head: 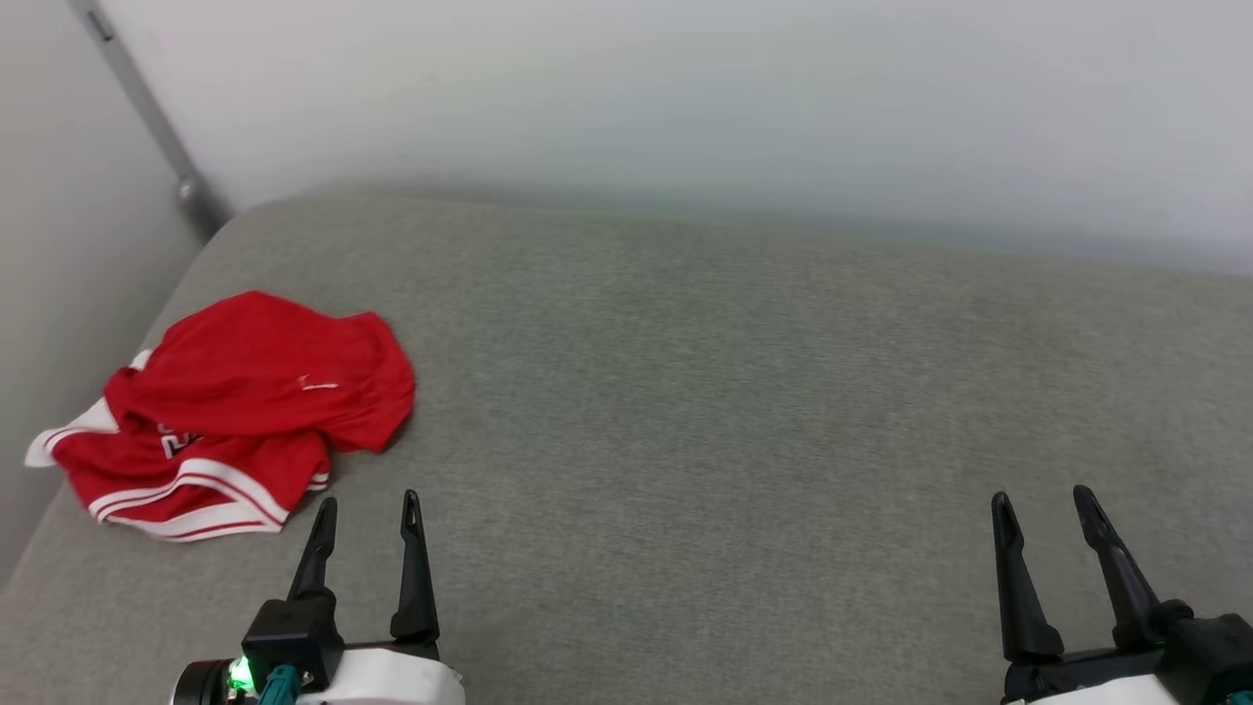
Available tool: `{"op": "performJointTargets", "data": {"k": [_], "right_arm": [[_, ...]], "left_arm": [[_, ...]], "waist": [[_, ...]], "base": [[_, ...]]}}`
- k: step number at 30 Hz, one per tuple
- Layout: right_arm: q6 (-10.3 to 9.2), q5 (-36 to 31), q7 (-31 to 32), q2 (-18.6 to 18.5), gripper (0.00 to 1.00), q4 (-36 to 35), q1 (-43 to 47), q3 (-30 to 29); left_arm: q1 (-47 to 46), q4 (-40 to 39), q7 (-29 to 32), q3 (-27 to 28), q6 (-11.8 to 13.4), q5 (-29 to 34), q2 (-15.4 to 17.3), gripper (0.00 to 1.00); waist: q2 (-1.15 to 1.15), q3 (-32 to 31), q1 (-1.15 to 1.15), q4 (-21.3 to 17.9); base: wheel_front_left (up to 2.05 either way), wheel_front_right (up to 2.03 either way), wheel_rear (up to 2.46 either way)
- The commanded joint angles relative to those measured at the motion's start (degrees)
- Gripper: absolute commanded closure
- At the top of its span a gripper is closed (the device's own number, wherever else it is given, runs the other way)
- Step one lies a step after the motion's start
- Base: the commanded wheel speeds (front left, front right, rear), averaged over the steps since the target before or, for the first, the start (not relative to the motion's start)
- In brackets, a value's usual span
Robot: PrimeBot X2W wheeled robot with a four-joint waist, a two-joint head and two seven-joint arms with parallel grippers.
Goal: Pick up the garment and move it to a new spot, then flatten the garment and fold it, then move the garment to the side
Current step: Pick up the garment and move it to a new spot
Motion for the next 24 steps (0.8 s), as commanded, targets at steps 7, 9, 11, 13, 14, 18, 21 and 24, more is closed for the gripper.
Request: {"op": "performJointTargets", "data": {"k": [7, 9, 11, 13, 14, 18, 21, 24], "right_arm": [[-0.04, 0.02, -0.14, 0.10, 0.00, 0.04, -0.03, -0.18], [-0.04, 0.00, -0.13, 0.10, 0.00, 0.01, -0.18, -0.26], [-0.04, -0.26, -0.14, 0.10, 0.00, 0.00, -0.34, -0.02], [-0.04, -0.49, -0.13, 0.10, 0.00, -0.05, -0.40, 0.04], [-0.04, -0.59, -0.13, 0.10, 0.00, -0.15, -0.36, -0.16], [-0.04, -0.86, -0.13, 0.10, 0.00, -0.12, -0.54, 0.18], [-0.04, -0.94, -0.13, 0.10, 0.00, -0.10, -0.62, 0.32], [-0.04, -1.09, -0.13, 0.10, 0.00, -0.07, -0.72, 0.68]], "left_arm": [[-0.75, -0.37, -0.16, 0.76, 0.65, -0.80, -0.07, 0.00], [-0.84, -0.39, -0.16, 1.14, 0.78, -1.13, -0.06, 0.00], [-0.83, -0.52, -0.16, 1.54, 1.01, -1.04, -0.08, 0.00], [-0.90, -0.64, -0.16, 1.78, 1.02, -1.16, -0.06, 0.00], [-1.03, -0.64, -0.16, 1.76, 1.02, -1.29, -0.06, 0.00], [-0.93, -0.85, -0.16, 2.28, 1.32, -1.44, -0.06, 0.00], [-0.79, -0.93, -0.16, 2.65, 1.48, -1.52, -0.07, 0.00], [-0.50, -1.07, -0.16, 3.40, 1.62, -1.92, -0.07, 0.00]], "waist": [[0.00, 1.26, 0.00, 7.97], [0.00, 1.48, 0.00, 9.73], [0.00, 1.65, 0.00, 11.38], [0.00, 1.82, 0.00, 13.11], [0.00, 1.95, 0.00, 14.07], [0.00, 2.23, 0.00, 17.22], [0.00, 2.35, 0.00, 18.53], [0.00, 2.47, 0.00, 20.02]], "base": [[0.00, 0.00, 0.00], [0.00, 0.00, 0.00], [0.00, 0.00, 0.00], [0.00, 0.00, 0.00], [0.00, 0.00, 0.00], [0.00, 0.00, 0.00], [0.00, 0.00, 0.00], [0.00, 0.00, 0.00]]}}
